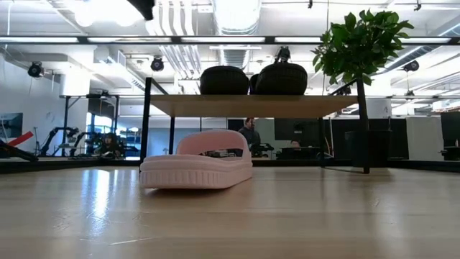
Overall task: Pick and place slides into the shelf
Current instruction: Move the right pink slide to the center of the table
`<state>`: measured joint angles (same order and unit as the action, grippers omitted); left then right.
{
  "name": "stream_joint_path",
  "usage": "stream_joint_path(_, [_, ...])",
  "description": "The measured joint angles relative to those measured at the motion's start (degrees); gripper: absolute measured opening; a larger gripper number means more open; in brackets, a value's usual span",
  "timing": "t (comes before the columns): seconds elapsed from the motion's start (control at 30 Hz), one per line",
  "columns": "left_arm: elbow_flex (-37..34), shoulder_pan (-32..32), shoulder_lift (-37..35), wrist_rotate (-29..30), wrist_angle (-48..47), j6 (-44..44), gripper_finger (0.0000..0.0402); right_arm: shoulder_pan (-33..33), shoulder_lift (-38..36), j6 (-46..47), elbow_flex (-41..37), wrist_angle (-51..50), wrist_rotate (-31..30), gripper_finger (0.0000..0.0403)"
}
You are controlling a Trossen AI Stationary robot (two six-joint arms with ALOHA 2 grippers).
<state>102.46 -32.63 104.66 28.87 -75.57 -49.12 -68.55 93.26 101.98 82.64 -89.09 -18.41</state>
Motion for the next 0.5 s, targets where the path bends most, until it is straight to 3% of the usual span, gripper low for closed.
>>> stream_joint_path(0.27, [-5.78, -1.22, 0.09, -4.05, -0.42, 1.51, 0.0173, -5.05, 17.79, -4.71, 6.29, -0.86, 0.7, 0.022])
stream_joint_path(0.4, [-7.93, -2.68, 0.09, -5.87, -0.05, 1.41, 0.0173, -4.9, 22.53, -6.0, 7.72, -0.99, 0.81, 0.0238])
stream_joint_path(0.5, [-9.56, -3.57, 0.11, -5.95, 0.02, 1.0, 0.0173, -4.64, 24.13, -1.96, 7.4, -0.91, 1.33, 0.0249])
